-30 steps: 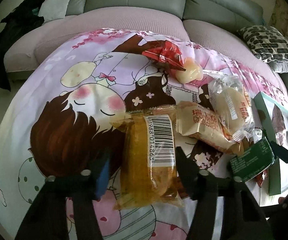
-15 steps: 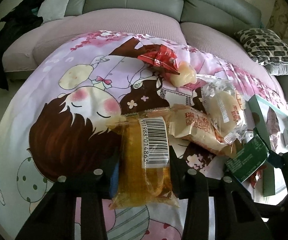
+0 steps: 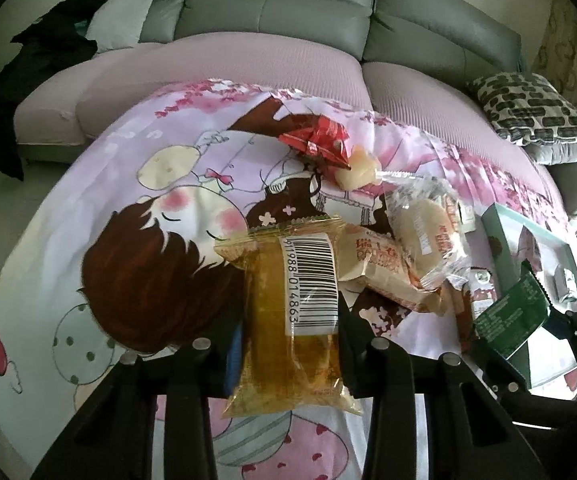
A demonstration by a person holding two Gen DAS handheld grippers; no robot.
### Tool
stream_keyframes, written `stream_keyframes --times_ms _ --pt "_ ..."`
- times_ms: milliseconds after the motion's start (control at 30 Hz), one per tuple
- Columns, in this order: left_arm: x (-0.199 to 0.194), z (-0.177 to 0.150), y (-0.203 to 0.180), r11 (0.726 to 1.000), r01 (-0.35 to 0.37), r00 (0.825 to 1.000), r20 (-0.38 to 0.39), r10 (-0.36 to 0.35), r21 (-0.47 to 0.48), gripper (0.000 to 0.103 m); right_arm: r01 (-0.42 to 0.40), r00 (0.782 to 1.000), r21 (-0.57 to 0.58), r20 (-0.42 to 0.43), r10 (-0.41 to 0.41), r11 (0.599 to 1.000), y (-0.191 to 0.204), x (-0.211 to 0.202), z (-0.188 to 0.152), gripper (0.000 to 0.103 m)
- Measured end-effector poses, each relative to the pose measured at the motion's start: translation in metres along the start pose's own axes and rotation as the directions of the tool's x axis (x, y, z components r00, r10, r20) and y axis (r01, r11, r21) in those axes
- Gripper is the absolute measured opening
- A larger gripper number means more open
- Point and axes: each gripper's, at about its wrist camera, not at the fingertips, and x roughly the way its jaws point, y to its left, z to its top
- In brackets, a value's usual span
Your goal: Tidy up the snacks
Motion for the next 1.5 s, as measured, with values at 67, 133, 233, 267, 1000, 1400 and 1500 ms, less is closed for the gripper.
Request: stream_keyframes --times_ms 67,133,233,267,1000,1400,1500 --pt "-0.008 0.002 -0.001 1.0 -0.001 1.0 0.013 0.001 -0.002 0.04 -0.003 1.0 0.008 0.01 0.003 1.0 -0.003 -0.006 0.001 0.073" --pt "-0.015 0.003 -0.004 1.0 -0.002 1.0 0.023 0.002 -0.001 0.04 -0.006 1.0 0.018 0.019 0.005 1.0 -0.006 -0.012 0.0 0.073" --pt "-0.024 0.004 -0.009 1.0 -0.003 0.999 0.035 0.002 0.005 0.04 -0.006 1.0 0.035 0.027 0.005 0.999 -0.012 -0.019 -0.001 0.073" --pt "-0.027 0.004 -0.01 1.0 -0.003 0.999 0.038 0.003 0.007 0.04 -0.007 1.0 0.041 0.028 0.006 0.999 -0.013 -0.02 -0.001 0.073" --pt "-0.056 0.009 -0.081 0.992 0.012 0.999 0.042 -0.017 0.124 0.04 0.021 0.998 0.217 0.053 -0.034 0.976 -0.09 -0.052 -0.031 0.073" --pt "-0.056 0.007 -0.132 0.978 0.022 0.999 0.019 -0.026 0.209 0.04 0.049 0.996 0.332 0.05 -0.069 0.942 -0.139 -0.056 -0.054 0.073" --pt "-0.054 0.006 -0.144 0.973 0.027 0.999 0.011 -0.03 0.23 0.04 0.06 0.996 0.362 0.043 -0.081 0.93 -0.152 -0.056 -0.061 0.073"
